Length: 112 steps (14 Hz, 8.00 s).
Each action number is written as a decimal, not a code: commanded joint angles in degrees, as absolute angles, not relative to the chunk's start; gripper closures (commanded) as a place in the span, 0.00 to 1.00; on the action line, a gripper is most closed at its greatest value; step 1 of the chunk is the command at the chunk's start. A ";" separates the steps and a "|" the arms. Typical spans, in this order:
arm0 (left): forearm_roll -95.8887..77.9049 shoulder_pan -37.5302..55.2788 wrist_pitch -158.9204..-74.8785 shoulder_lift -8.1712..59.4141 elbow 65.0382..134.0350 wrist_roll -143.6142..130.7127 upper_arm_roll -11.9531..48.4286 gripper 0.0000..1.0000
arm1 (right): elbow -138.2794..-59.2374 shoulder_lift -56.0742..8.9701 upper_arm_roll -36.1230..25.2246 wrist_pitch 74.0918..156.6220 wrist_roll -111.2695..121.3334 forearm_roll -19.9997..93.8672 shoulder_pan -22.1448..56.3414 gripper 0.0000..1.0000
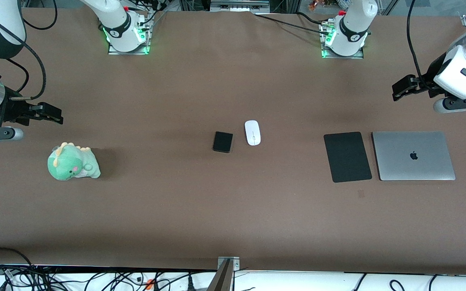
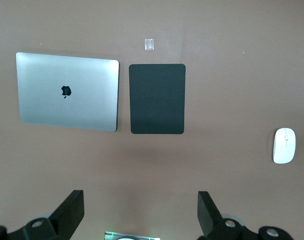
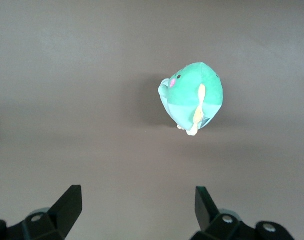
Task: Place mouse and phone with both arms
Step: 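Reach the left gripper over the white mouse, then lower the left gripper and close it on the white mouse, then place the mouse on the pad while the right gripper reaches the phone, then grasp the black phone with the right gripper while the left gripper withdraws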
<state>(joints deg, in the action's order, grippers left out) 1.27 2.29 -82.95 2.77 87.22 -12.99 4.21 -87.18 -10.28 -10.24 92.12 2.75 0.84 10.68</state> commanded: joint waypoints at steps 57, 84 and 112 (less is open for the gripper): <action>7.65 6.08 -106.79 31.99 94.83 -38.70 16.53 1.00 | -86.93 -12.83 -9.84 87.89 1.41 4.29 11.25 0.00; 13.18 -10.90 -117.37 30.86 99.26 -19.42 17.05 0.00 | -89.82 -41.12 -10.20 132.18 -48.87 2.20 51.06 0.00; 1.32 -17.93 -78.40 2.02 81.73 -7.38 17.58 0.00 | -84.49 -45.62 -10.11 132.23 -42.57 1.67 46.86 0.81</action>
